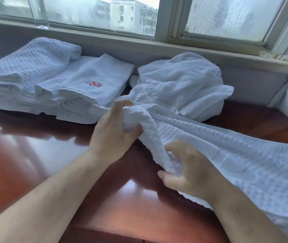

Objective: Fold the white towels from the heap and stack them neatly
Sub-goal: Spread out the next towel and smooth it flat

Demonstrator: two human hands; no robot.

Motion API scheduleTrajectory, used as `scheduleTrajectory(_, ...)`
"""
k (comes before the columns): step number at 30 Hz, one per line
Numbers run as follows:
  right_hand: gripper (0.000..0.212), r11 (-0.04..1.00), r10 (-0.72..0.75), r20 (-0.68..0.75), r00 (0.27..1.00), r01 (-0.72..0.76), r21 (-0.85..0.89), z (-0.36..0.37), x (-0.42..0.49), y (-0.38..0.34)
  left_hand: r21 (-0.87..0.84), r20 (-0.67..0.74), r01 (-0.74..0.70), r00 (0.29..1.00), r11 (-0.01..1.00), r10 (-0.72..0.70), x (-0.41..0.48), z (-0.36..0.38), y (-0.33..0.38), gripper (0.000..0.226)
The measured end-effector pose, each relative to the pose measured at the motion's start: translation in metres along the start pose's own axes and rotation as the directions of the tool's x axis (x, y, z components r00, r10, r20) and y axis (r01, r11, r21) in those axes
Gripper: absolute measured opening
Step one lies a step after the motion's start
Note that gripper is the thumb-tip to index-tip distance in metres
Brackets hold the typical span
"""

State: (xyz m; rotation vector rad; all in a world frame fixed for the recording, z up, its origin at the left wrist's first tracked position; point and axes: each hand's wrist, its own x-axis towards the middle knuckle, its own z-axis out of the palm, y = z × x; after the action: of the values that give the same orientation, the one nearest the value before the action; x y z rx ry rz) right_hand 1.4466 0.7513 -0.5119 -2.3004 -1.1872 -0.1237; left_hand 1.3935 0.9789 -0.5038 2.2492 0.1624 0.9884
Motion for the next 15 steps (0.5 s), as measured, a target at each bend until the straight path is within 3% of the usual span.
scheduleTrajectory(2,0.040,1.000,0.000,-0.023,1.000,-0.001,-0.016,-0.001,0.002,-0.003,0.082,0.049,-0.076,0.996,0.994,0.072,0.005,-0.027,-0.009,0.049)
scheduleTrajectory(6,0.069,0.979,0.108,0.046,0.993,-0.098,-0.181,-0.003,0.011,-0.023,0.293,0.115,-0.210,0.976,0.933,0.183,0.013,-0.089,-0.032,0.043)
scheduleTrajectory(8,0.057,0.954,0.071,0.057,0.996,-0.051,-0.296,-0.002,0.016,-0.041,0.351,0.147,-0.184,0.979,0.918,0.141,0.010,-0.115,-0.041,0.039)
scheduleTrajectory(10,0.025,0.946,-0.015,0.088,0.996,0.042,-0.321,0.001,0.022,-0.060,0.470,0.319,-0.158,0.948,0.869,0.000,0.003,-0.139,-0.048,0.031)
scheduleTrajectory(11,0.016,0.960,-0.041,0.143,0.989,0.079,-0.268,0.005,0.023,-0.069,0.528,0.448,-0.130,0.882,0.839,-0.145,-0.003,-0.153,-0.049,0.030)
scheduleTrajectory(13,0.011,0.974,-0.091,0.269,0.959,0.142,-0.176,0.015,0.022,-0.083,0.588,0.625,0.026,0.619,0.809,-0.475,-0.017,-0.175,-0.043,0.059)
scheduleTrajectory(14,0.010,0.973,-0.112,0.298,0.948,0.165,-0.160,0.019,0.022,-0.088,0.547,0.675,0.091,0.540,0.832,-0.502,-0.023,-0.181,-0.039,0.071)
scheduleTrajectory(15,0.012,0.974,-0.117,0.310,0.944,0.170,-0.150,0.023,0.020,-0.091,0.462,0.704,0.114,0.555,0.879,-0.443,-0.029,-0.180,-0.033,0.072)
